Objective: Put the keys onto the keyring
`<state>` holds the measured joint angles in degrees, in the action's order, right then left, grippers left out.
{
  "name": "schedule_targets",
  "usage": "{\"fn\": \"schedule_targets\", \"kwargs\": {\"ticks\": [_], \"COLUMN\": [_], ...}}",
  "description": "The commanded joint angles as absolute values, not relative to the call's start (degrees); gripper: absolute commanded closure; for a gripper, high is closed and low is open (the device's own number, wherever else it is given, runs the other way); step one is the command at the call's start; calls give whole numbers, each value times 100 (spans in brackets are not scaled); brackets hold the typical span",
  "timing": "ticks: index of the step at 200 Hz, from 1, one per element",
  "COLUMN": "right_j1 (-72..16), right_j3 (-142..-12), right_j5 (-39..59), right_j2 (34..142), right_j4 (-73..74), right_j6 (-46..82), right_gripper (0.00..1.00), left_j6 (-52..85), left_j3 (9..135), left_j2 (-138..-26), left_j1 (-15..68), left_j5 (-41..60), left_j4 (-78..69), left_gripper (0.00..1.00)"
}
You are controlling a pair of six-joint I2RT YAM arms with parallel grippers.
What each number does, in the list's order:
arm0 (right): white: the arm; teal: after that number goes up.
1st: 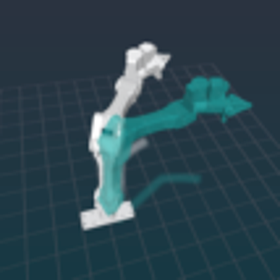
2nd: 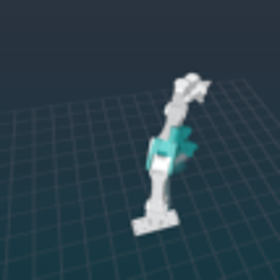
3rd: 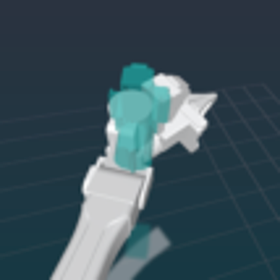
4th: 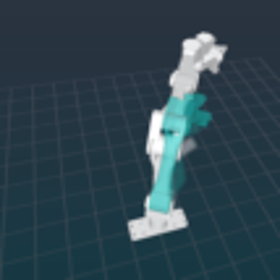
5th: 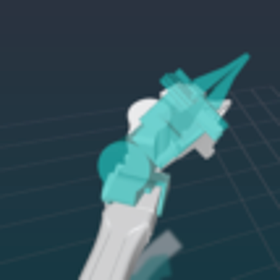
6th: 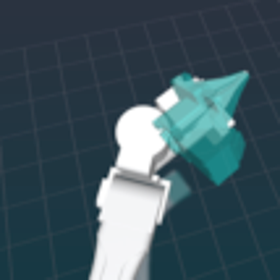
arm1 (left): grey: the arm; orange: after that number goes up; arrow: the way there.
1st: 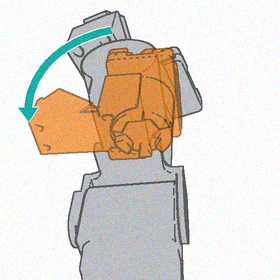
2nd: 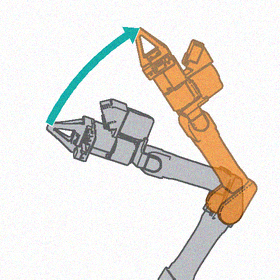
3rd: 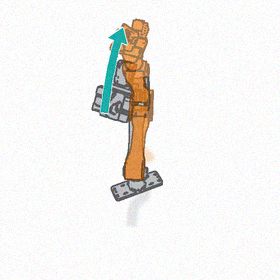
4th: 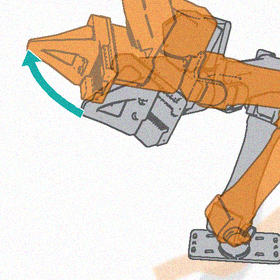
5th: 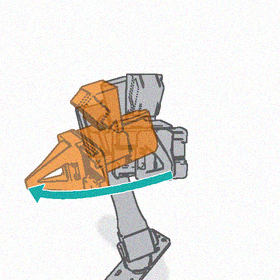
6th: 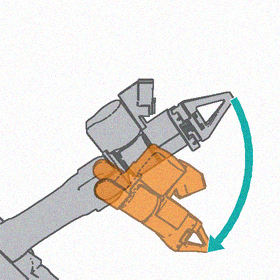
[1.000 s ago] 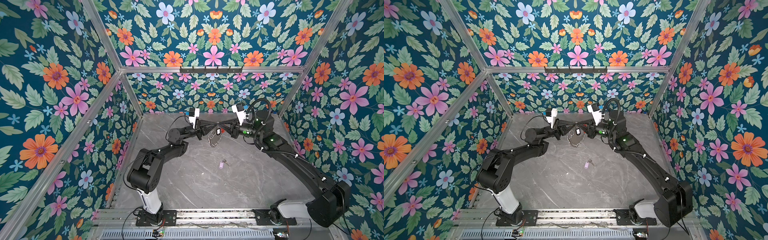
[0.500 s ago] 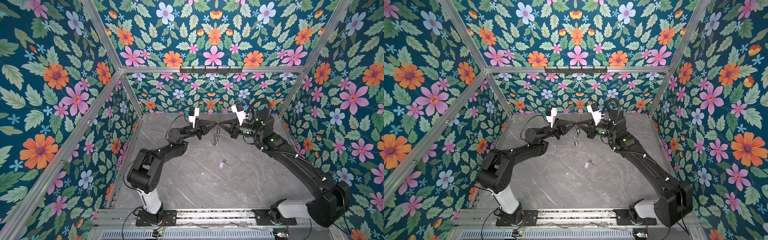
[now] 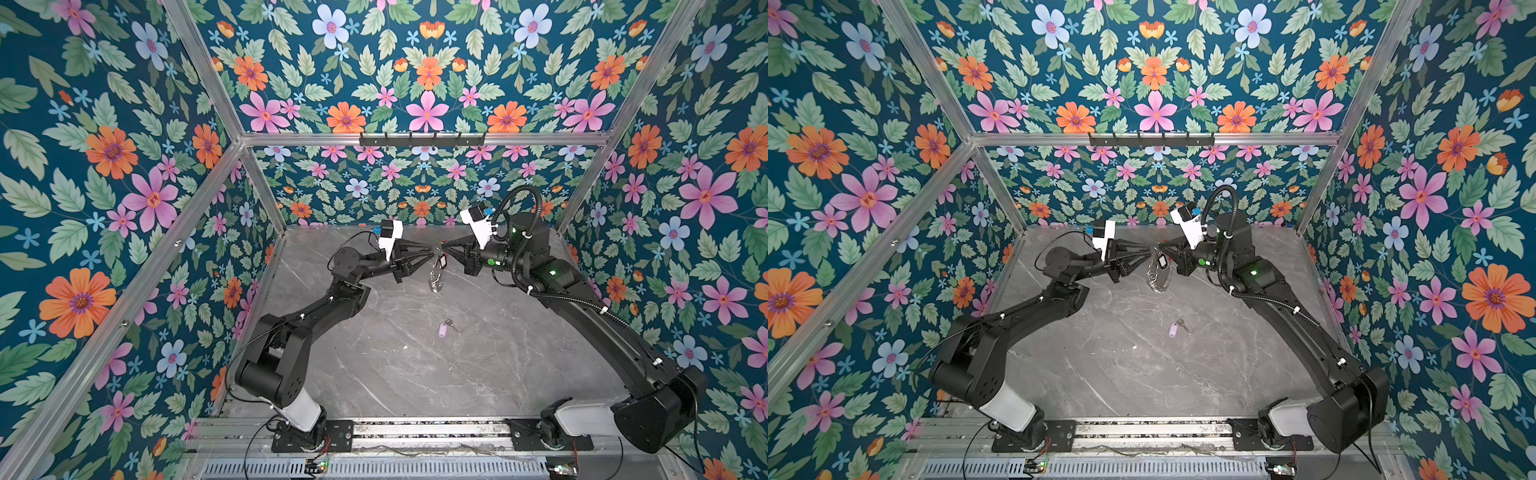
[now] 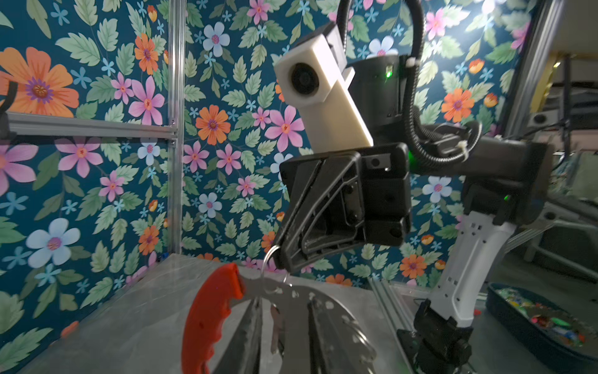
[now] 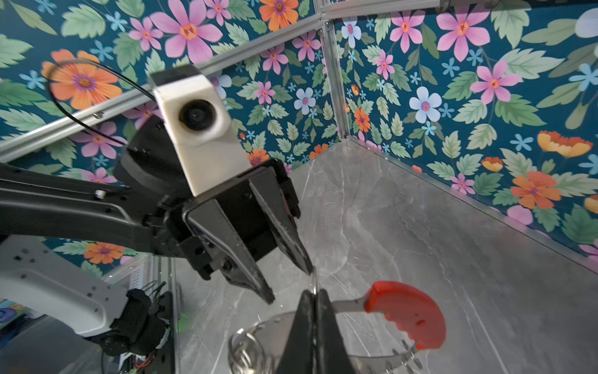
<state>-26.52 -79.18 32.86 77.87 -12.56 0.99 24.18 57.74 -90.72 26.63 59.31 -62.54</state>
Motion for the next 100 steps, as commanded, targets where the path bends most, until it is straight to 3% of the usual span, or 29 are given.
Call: {"fn": "schedule_targets", "kwargs": {"ticks": [1,44,100], "right_j1": [-2675,-2867,-3054], "right_j3": [-8164,-8497,-8532], "right_j5": [2923,2753,2640], "right_j2": [7853,8016,8035], "right_j4": [-2035,-2805,-3005], "right_j6": [-859,-1479,-1706], "right_gripper": [100,100,100], "left_j6": [183,-727,-631], "left_j3": [5996,6515,6715], "left_j2": [-8844,-8867,-8936], "left_j1": [2672,2672,2687], "left_j5": [5856,5930,6141], "left_j4": [-3652,-2318,-2341], "left_gripper": [73,76,76]}}
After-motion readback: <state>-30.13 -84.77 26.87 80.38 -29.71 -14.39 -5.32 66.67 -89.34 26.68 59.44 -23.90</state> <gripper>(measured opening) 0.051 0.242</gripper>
